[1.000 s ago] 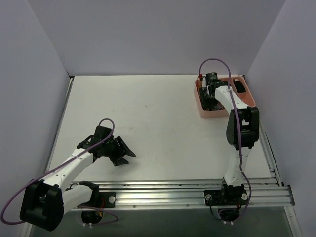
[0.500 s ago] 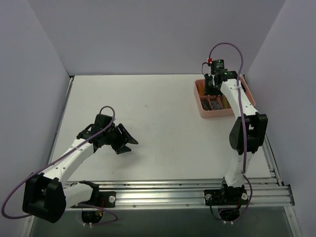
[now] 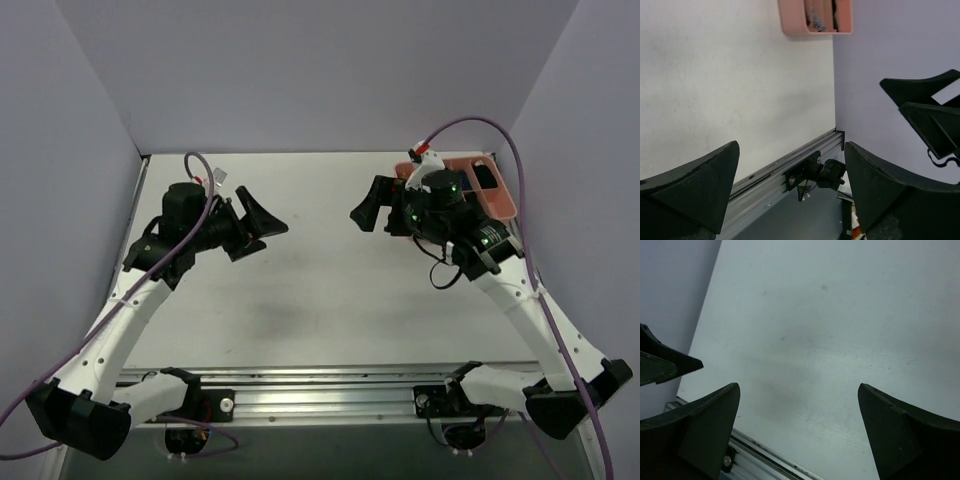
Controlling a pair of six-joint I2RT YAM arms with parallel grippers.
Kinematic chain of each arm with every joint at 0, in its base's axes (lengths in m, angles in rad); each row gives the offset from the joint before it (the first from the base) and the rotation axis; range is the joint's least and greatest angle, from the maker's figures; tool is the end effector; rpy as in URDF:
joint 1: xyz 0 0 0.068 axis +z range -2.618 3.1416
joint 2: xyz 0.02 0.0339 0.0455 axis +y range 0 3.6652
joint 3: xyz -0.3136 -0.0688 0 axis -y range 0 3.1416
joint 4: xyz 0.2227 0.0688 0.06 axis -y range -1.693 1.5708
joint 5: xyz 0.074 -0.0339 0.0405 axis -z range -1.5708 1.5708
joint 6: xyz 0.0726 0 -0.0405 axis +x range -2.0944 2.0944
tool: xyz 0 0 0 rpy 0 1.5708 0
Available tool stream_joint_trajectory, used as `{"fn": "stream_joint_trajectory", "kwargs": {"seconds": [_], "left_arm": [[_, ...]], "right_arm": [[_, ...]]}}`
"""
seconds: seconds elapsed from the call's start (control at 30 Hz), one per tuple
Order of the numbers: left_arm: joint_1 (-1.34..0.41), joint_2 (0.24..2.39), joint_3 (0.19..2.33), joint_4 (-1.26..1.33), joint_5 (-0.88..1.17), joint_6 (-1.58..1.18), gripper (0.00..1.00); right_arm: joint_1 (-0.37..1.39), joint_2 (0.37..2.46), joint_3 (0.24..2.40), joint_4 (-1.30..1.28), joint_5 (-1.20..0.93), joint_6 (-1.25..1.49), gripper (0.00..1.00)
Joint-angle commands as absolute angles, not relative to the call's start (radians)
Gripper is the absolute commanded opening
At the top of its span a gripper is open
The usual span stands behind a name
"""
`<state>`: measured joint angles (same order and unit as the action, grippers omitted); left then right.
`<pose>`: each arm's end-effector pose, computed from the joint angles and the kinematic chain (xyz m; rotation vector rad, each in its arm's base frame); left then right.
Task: Roll the underwear
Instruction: Place the rolled underwear into the container
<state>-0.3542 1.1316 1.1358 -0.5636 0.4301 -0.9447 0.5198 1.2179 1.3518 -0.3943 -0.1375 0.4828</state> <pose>0.2031 -0.1074 0.3840 -0.4049 2.2917 -1.1756 0.2253 0.1404 0.4594 -0.1362 1.9052 0.8195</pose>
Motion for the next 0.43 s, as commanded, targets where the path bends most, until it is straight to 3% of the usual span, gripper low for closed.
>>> {"fn": "stream_joint_trajectory", "kwargs": {"seconds": [0.0, 0.17, 0.4], "left_arm": [[-0.374, 1.114, 1.284, -0.578, 0.416, -0.802, 0.94], [-0.391, 1.088, 1.387, -0.618, 0.394, -0.718, 0.94], [-0.391, 0.982, 1.312, -0.566, 0.408, -0.690, 0.94]], "right_arm": [[0.520, 1.155, 1.312, -0.386, -0.143, 0.589, 1.00], [0.526, 1.098, 1.328, -0.459, -0.104, 0.600, 1.00], [0.531, 1.049, 1.307, -0.431, -0.126, 0.595, 1.00]]}}
